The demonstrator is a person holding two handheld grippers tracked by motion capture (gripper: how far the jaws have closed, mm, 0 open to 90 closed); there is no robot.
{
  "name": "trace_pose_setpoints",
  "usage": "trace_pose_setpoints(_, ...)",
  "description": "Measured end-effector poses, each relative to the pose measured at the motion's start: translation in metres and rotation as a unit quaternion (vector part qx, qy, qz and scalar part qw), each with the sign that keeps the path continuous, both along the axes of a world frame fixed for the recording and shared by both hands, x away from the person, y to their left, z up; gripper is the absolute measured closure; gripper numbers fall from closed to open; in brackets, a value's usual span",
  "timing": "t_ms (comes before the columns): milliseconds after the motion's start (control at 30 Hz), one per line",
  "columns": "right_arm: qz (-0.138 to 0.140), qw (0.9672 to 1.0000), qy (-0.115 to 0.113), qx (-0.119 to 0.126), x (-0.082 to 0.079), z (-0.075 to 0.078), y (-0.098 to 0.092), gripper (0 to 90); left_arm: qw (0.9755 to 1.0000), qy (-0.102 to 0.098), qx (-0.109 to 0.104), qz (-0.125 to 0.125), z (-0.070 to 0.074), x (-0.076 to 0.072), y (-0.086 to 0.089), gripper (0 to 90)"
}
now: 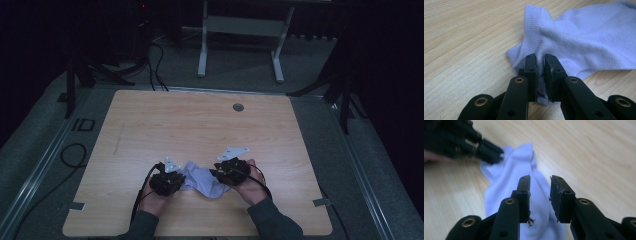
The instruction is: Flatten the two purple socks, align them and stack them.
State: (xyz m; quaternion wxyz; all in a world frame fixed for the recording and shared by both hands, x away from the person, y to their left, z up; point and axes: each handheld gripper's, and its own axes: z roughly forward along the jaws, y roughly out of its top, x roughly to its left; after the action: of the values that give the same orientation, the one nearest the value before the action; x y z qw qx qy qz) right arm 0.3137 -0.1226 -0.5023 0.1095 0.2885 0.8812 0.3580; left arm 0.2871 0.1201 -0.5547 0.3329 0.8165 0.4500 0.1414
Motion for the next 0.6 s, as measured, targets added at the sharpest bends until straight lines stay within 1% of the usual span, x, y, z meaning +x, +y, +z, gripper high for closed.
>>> trace_pose_setpoints(67,-0.002,1.0,0.008,0.001,-0.004,-0.007,-0.006,65.2,1.0,-0.001,-0.001,0.001,0.0,0.0,0.0,80.5)
trace_pose_setpoints(133,-0.005,0.9998,0.019,-0.005,-0.008,-0.015,-0.01,61.8,1.0,0.0,0.002,-0.001,0.0,0.0,0.0,80.5)
trace_pose_setpoints(200,-0.007,0.9996,0.024,-0.013,-0.009,-0.023,-0.011,59.4,1.0,0.0,0.002,-0.001,0.0,0.0,0.0,80.5)
trace_pose_setpoints(267,-0.013,0.9992,0.03,-0.023,-0.01,-0.03,-0.012,58.5,1.0,0.0,0.002,-0.001,0.0,0.0,0.0,80.5)
trace_pose_setpoints(333,-0.013,0.9987,0.041,-0.026,-0.009,-0.035,-0.012,58.8,1.0,-0.001,0.003,0.0,0.0,0.0,0.0,80.5)
trace_pose_setpoints(367,-0.012,0.9986,0.042,-0.03,-0.008,-0.037,-0.011,63.5,1.0,-0.001,0.003,0.0,0.0,0.0,0.0,80.5)
trace_pose_setpoints(400,-0.011,0.9985,0.043,-0.033,-0.008,-0.039,-0.011,70.6,1.0,-0.001,0.003,0.0,0.0,0.0,0.0,80.5)
trace_pose_setpoints(433,-0.01,0.9984,0.044,-0.035,-0.007,-0.04,-0.011,77.3,1.0,-0.001,0.003,0.0,0.0,0.0,0.0,80.5)
trace_pose_setpoints(467,-0.012,0.9984,0.044,-0.034,-0.007,-0.039,-0.01,82.2,1.0,-0.001,0.003,0.0,0.0,0.0,0.0,80.5)
trace_pose_setpoints(500,-0.012,0.9985,0.042,-0.033,-0.007,-0.038,-0.01,84.2,1.0,-0.001,0.003,0.0,0.0,0.0,0.0,80.5)
trace_pose_setpoints(600,-0.012,0.9989,0.033,-0.031,-0.009,-0.031,-0.011,85.0,1.0,-0.001,0.002,0.001,0.0,-0.001,0.0,80.6)
